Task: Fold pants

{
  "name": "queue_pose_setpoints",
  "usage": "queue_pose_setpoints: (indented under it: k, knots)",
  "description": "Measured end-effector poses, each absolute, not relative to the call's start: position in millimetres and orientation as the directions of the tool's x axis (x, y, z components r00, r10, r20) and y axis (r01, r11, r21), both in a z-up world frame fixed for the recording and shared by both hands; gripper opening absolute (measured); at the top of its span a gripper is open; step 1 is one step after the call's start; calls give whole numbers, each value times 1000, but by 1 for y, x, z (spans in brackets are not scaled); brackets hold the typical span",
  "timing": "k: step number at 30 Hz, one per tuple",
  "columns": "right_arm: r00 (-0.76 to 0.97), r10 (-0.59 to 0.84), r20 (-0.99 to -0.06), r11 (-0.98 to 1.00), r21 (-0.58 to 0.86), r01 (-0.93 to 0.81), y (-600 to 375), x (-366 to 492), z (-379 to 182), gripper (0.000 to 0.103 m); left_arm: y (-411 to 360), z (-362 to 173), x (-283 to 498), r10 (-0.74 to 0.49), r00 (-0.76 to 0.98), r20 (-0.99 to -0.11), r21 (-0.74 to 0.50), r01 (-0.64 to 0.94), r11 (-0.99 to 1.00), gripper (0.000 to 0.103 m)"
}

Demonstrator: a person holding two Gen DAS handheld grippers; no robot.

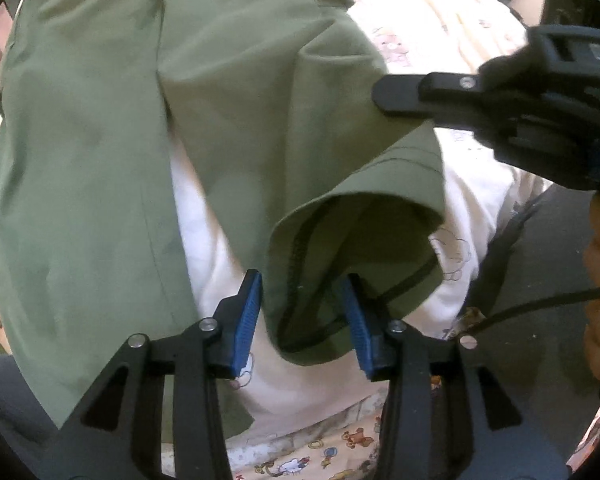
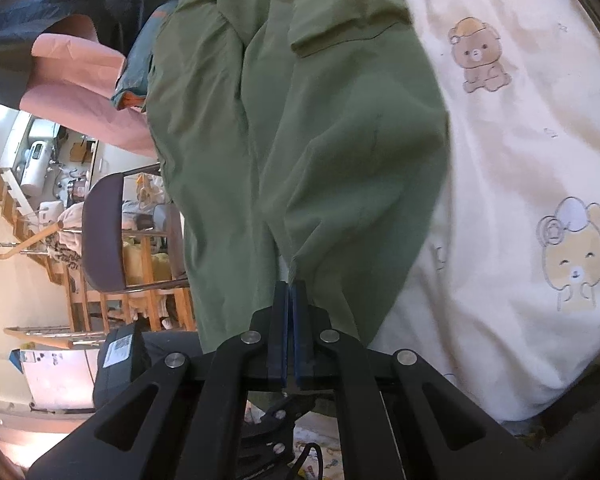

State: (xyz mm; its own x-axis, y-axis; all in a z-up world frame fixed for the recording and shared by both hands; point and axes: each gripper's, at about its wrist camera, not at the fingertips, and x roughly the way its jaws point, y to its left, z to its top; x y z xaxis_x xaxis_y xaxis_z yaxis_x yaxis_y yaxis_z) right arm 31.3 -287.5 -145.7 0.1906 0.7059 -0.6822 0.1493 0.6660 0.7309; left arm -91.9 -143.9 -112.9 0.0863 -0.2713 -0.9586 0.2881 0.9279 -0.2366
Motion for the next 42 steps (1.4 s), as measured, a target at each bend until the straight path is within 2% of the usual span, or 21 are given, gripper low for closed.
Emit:
queue_pose_setpoints:
  k: [3, 6, 9, 11, 13, 18, 20, 21, 22, 23, 25, 28, 32, 36, 38, 39, 40, 42]
  knots:
    - [188, 705, -684, 668, 729, 150, -290, 30, -147, 1, -141, -116, -90, -221, 97, -970, -188, 269, 945, 48]
    - [187, 704, -685, 667, 729, 156, -296, 28, -149, 1, -139, -128, -84, -278, 46, -959, -259, 243, 935, 47]
    - [194, 706, -681, 657, 732, 180, -301, 26, -154, 1, -140, -127, -82, -288, 60, -956, -263, 265, 928, 38]
    - [192, 714, -674, 647, 739, 190, -304, 24, -158, 3, -139, -122, -82, -284, 79, -956, -254, 267, 930, 28]
    - [186, 719, -670, 644, 742, 188, -303, 22, -159, 5, -139, -119, -82, -277, 92, -956, -242, 283, 928, 3]
    - [192, 728, -658, 634, 753, 178, -300, 21, -156, 7, -130, -87, -87, -283, 176, -943, -223, 299, 928, 2]
    - [190, 715, -673, 659, 739, 142, -296, 19, -147, 16, -122, -69, -89, -290, 208, -934, -220, 304, 927, 2]
    - [191, 711, -676, 665, 736, 127, -295, 17, -144, 33, -116, -59, -90, -282, 237, -930, -205, 303, 931, 2]
    - [195, 713, -674, 666, 737, 113, -296, 15, -140, 61, -108, -53, -88, -271, 253, -929, -193, 293, 936, 2]
    - [200, 717, -668, 661, 743, 109, -297, 13, -138, 70, -96, -49, -85, -256, 265, -930, -184, 268, 946, 2]
    - [225, 718, -659, 656, 748, 96, -300, 5, -131, 74, -81, -50, -77, -236, 261, -936, -177, 231, 957, 1]
    - [244, 665, -706, 716, 695, 60, -300, -7, -120, 74, -71, -52, -70, -187, 272, -944, -139, 188, 972, 1]
    - [280, 642, -714, 728, 682, 70, -305, -17, -109, 74, -84, -61, -80, -230, 239, -944, -176, 225, 958, 1]
    - [280, 653, -704, 711, 697, 93, -312, -15, -111, 74, -119, -84, -95, -275, 116, -955, -226, 319, 920, 4]
    - [286, 658, -697, 700, 706, 110, -318, -16, -113, 74, -132, -87, -106, -279, 87, -956, -232, 357, 905, 20]
    - [291, 665, -688, 687, 716, 123, -322, -19, -115, 74, -138, -88, -113, -290, 78, -954, -240, 381, 893, 41]
    - [293, 673, -679, 674, 726, 135, -325, -20, -118, 74, -142, -87, -118, -295, 81, -952, -241, 400, 885, 56]
    - [306, 686, -660, 646, 746, 162, -332, -23, -123, 74, -151, -90, -125, -274, 95, -957, -207, 441, 873, 59]
